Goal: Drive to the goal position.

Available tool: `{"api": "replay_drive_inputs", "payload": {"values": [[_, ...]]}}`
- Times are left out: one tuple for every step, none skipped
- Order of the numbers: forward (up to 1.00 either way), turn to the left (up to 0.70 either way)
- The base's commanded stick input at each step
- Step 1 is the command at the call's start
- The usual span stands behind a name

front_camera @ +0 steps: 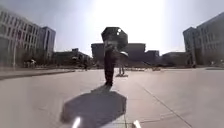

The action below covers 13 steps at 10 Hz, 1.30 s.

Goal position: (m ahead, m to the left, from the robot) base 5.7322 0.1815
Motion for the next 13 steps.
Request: {"api": "replay_drive_inputs", "payload": {"values": [[1.0, 0.0], [1.0, 0.0], [1.0, 0.0], [1.0, 0.0], [1.0, 0.0], [0.86, 0.0], [0.03, 0.0], [0.0, 0.0], [0.0, 0.0], [0.0, 0.0], [0.0, 0.0], [0.0, 0.0], [0.0, 0.0]]}}
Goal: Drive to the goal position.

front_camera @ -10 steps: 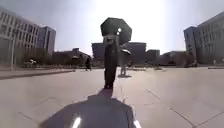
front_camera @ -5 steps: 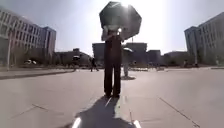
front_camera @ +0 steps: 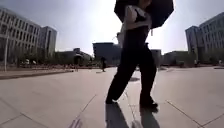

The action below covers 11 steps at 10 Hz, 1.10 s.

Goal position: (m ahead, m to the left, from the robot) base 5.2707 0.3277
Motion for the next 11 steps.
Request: {"api": "replay_drive_inputs", "payload": {"values": [[0.0, 0.0], [0.0, 0.0], [0.0, 0.0], [1.0, 0.0], [1.0, 0.0], [1.0, 0.0], [1.0, 0.0], [1.0, 0.0], [1.0, 0.0], [1.0, 0.0], [1.0, 0.0]]}}
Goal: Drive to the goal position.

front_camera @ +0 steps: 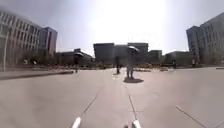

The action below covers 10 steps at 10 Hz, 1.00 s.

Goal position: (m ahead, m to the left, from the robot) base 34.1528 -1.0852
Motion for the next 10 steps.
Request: {"api": "replay_drive_inputs", "payload": {"values": [[1.0, 0.0], [1.0, 0.0], [1.0, 0.0], [1.0, 0.0], [1.0, 0.0], [1.0, 0.0], [1.0, 0.0], [1.0, 0.0], [1.0, 0.0], [1.0, 0.0]]}}
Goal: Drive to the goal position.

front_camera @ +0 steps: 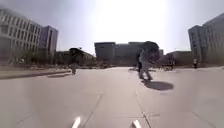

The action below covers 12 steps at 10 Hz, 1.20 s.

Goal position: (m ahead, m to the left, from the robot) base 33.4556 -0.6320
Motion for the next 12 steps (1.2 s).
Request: {"api": "replay_drive_inputs", "payload": {"values": [[1.0, 0.0], [1.0, 0.0], [1.0, 0.0], [1.0, 0.0], [1.0, 0.0], [1.0, 0.0], [1.0, 0.0], [1.0, 0.0], [1.0, 0.0], [1.0, 0.0], [1.0, 0.0], [1.0, 0.0]]}}
